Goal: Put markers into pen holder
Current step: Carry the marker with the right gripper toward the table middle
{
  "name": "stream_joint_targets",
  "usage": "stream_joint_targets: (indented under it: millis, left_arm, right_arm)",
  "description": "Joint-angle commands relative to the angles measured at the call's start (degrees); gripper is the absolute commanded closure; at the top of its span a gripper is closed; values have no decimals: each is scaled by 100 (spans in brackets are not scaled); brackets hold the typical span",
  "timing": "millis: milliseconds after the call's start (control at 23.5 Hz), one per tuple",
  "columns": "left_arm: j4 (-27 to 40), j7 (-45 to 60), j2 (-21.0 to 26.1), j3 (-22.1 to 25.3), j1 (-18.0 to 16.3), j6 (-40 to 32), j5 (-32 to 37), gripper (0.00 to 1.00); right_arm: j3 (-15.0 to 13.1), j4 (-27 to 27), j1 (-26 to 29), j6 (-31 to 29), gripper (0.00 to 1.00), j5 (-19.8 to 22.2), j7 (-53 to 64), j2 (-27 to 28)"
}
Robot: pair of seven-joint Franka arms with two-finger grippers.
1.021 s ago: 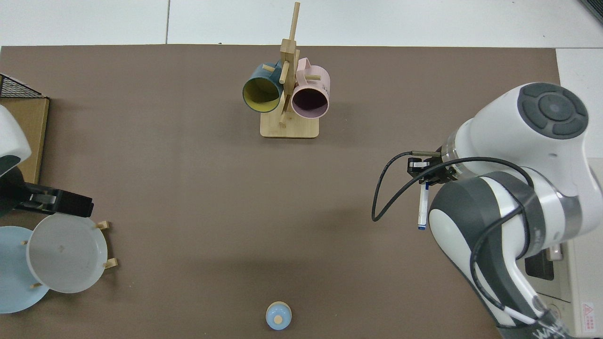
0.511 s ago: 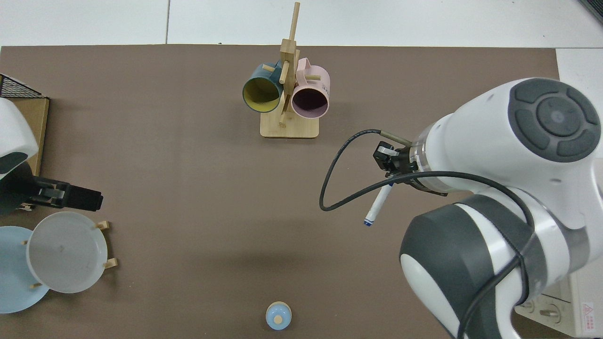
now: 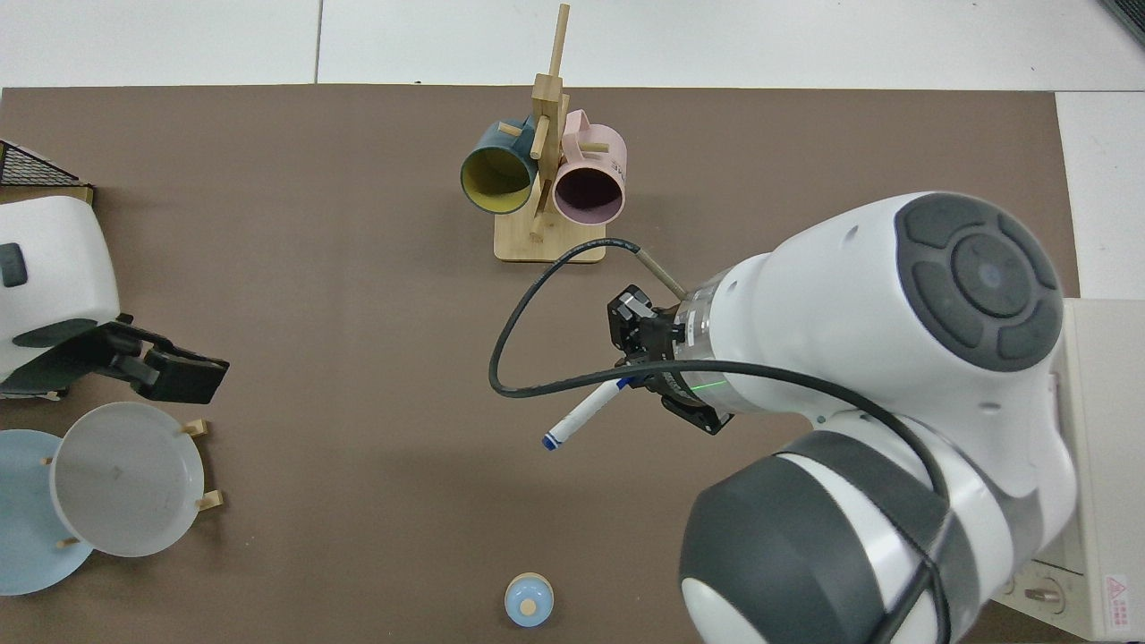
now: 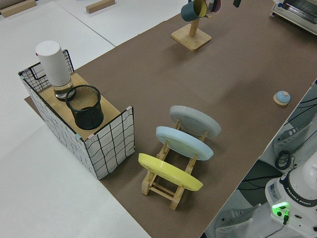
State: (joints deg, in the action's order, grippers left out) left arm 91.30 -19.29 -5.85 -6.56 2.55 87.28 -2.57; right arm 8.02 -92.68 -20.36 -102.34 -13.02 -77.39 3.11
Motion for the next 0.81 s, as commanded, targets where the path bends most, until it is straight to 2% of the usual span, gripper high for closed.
stream_joint_targets:
  millis: [0,213,383,638,766]
  left_arm:
    - [160,-408,-75,58,430,456,-77,2]
    - [178,-891,-83,58,984,623,-331,1]
    - [178,-901,-101,-3,1344,641,-438,4]
    - [186,-1418,-66,-38,1617,843,-877,5]
    - [195,-1472,57,-73,1872,922,-886,6]
  right_arm:
    - [-2,119,-38,-234,100,-78,-697,110]
    - [-11,84,-240,-462,100,-17,-1189,163]
    - [-11,92,-319,-489,100,124,-1480,242]
    - [-11,92,-319,-489,100,133,-1586,295]
    - [-20,92,-319,-489,100,142,-1595,295]
